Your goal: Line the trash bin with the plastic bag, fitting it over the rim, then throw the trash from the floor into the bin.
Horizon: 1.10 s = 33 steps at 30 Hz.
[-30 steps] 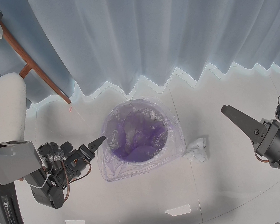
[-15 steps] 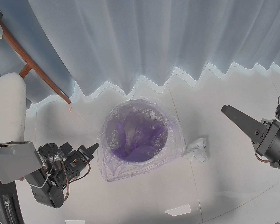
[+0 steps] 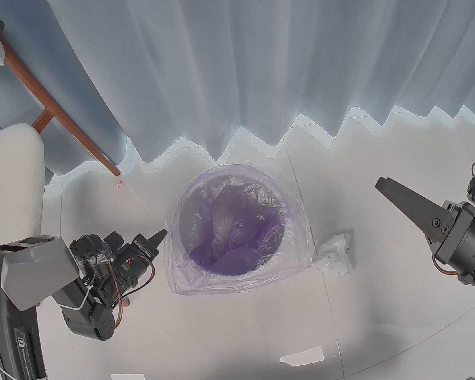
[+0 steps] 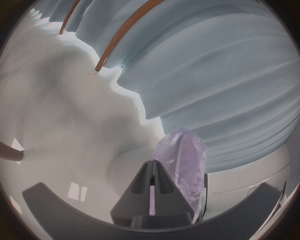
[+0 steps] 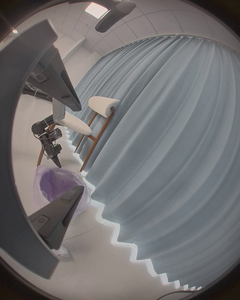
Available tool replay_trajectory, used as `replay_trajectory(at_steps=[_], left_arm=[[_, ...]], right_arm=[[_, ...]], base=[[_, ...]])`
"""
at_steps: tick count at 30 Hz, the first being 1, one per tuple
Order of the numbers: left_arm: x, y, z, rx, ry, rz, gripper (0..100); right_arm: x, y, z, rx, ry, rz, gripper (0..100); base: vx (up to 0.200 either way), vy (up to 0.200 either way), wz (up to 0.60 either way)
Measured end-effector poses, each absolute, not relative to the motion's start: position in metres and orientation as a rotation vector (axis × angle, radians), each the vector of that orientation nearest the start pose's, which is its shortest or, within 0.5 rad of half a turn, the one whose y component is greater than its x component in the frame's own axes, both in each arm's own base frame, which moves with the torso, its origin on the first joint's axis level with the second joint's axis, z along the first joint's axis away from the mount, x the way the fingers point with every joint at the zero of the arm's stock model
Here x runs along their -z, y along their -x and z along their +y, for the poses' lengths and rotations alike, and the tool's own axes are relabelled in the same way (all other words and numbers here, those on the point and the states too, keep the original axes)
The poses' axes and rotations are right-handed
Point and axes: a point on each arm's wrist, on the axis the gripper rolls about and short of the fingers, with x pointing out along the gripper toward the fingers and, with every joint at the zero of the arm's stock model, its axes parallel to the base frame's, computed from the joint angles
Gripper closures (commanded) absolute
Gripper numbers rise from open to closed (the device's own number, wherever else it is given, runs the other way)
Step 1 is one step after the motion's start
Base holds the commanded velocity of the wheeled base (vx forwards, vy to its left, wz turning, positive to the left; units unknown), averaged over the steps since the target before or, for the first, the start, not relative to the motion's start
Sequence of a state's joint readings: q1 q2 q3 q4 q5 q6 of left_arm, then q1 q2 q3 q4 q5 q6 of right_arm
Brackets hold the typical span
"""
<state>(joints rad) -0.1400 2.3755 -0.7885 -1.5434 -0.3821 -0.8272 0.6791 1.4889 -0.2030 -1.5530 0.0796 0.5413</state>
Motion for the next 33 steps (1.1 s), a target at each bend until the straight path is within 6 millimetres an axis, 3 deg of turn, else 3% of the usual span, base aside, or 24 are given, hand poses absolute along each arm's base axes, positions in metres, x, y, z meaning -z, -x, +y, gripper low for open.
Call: replay_trajectory(at_steps=[5, 12, 19, 26, 27, 33], left_arm=[[-0.022, -0.401, -0.062, 0.470, 0.852, 0.237, 100], [0.004, -0.416, -0.060, 0.451, 0.859, 0.254, 100], [0.039, -0.424, -0.045, 0.394, 0.871, 0.285, 100], [0.049, -0.425, -0.043, 0.380, 0.867, 0.295, 100], [0.049, -0.425, -0.043, 0.380, 0.864, 0.293, 0], [0.042, -0.414, -0.050, 0.385, 0.856, 0.322, 0]], right_arm=[[-0.180, -0.151, 0.124, -0.809, -0.593, -0.052, 0], [-0.179, -0.151, 0.124, -0.808, -0.592, -0.050, 0], [-0.178, -0.151, 0.124, -0.807, -0.592, -0.046, 0], [-0.177, -0.151, 0.124, -0.806, -0.590, -0.041, 0], [-0.177, -0.151, 0.124, -0.806, -0.590, -0.041, 0], [-0.177, -0.151, 0.124, -0.806, -0.590, -0.039, 0]], base=[[0.000, 0.000, 0.00], [0.000, 0.000, 0.00], [0.000, 0.000, 0.00], [0.000, 0.000, 0.00], [0.000, 0.000, 0.00], [0.000, 0.000, 0.00]])
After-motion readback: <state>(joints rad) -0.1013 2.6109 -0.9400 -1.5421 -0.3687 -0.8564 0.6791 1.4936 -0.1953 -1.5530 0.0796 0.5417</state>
